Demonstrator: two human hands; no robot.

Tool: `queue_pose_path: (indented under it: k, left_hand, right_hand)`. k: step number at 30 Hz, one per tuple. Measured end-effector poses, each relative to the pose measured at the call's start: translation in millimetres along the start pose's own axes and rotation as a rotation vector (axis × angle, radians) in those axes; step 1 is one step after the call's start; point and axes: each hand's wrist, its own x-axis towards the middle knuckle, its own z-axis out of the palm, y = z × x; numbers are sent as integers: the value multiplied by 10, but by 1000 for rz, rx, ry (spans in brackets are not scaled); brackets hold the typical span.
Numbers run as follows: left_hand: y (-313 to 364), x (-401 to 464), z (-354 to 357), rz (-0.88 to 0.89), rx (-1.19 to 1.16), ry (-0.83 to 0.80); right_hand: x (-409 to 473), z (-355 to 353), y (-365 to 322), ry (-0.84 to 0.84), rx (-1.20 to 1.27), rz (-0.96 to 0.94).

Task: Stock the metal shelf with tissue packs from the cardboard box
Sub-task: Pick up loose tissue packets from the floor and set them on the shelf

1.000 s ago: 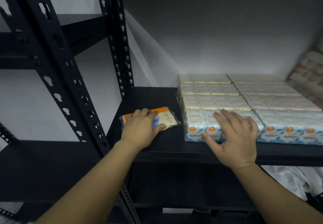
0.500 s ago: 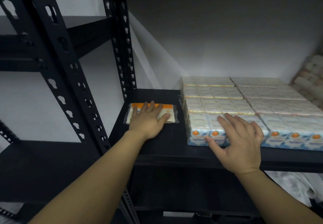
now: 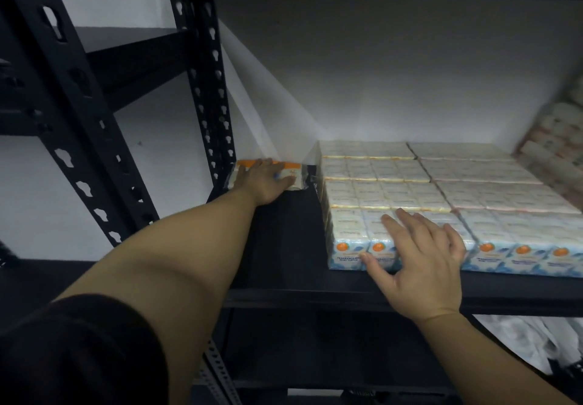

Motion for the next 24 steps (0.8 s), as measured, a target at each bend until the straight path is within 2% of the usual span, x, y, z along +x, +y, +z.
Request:
queue_pose_path:
  k: [7,12,16,24]
  left_hand:
    - [43,99,-32,10,47,-25]
    - [127,-18,-58,18,130,137]
    - [177,-130,17,-18,29,75]
    - [176,-172,-26,5,25,67]
  right_hand:
    - [4,7,-8,21,-3,-6]
    - [-1,6,-8,20,-7,-7]
    - [-8,-4,-6,10,-14,-2]
    - [-7,14,0,23,-20,-11]
